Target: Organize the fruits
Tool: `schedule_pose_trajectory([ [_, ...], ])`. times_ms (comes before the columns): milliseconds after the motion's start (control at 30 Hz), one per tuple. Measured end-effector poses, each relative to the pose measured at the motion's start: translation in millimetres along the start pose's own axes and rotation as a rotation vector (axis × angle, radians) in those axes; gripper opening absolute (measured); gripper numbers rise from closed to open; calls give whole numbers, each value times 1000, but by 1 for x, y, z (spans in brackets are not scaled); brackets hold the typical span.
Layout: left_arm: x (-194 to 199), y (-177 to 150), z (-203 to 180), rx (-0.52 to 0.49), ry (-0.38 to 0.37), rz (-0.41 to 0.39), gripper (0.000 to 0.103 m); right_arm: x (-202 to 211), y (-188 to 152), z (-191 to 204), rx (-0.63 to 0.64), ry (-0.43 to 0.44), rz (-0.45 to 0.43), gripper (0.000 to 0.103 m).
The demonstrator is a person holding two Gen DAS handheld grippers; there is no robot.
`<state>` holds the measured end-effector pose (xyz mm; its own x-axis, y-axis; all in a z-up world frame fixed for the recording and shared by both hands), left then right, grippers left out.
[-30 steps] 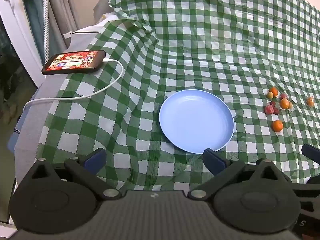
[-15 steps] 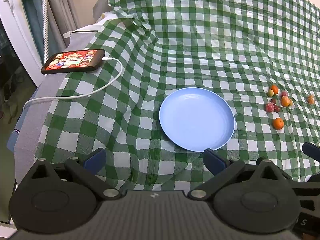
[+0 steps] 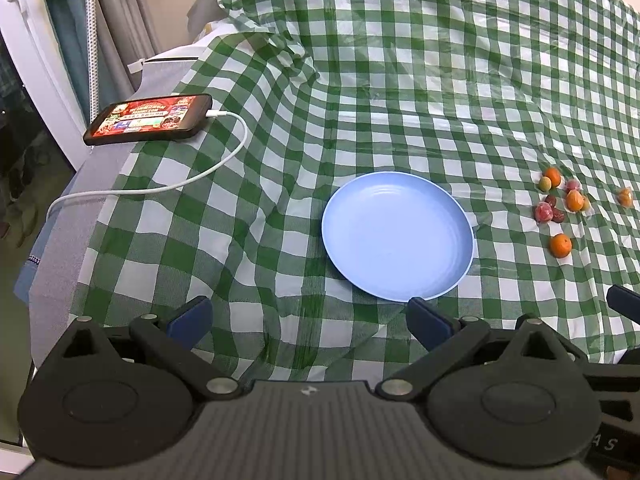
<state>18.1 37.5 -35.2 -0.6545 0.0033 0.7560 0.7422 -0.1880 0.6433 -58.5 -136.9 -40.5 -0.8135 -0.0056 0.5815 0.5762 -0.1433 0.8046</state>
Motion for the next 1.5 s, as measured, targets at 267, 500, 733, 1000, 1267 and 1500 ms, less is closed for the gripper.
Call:
schedule_pose_trajectory([
  [267,-3,-1,2,2,1,8,103,-6,-3,0,8,2,15,102],
  [500,-5,0,0,-2,-3,15,103,-11,-5,-2,12,2,46,102],
  [733,-13,5,-19,-38,-22,25,103,-24,-2,-39,-44,-67,-27,103],
  [1000,-42,31,-98,-129,-138,56,103,-38,-13,-167,-204,-332,-138,102],
  [1267,-108,61,-239,-265,-328,79,103,-65,-12,-312,-297,-549,-156,102],
  [1500,-191,62,-325,-347,-358,173,102,-136,11,-416,-241,-613,-175,101],
])
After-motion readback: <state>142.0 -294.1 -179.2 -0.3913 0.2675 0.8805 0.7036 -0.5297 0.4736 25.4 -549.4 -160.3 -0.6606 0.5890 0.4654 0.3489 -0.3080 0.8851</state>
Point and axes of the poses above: each gripper's, at about its wrist camera, not at the fingertips, and x roughly against the way its jaws point, z to its left, y to its top, the point moved 5 cm from there along -x, roughly the way its jaws point, and after that the axes turned 5 degrees about -z, right-handed, at the moved point
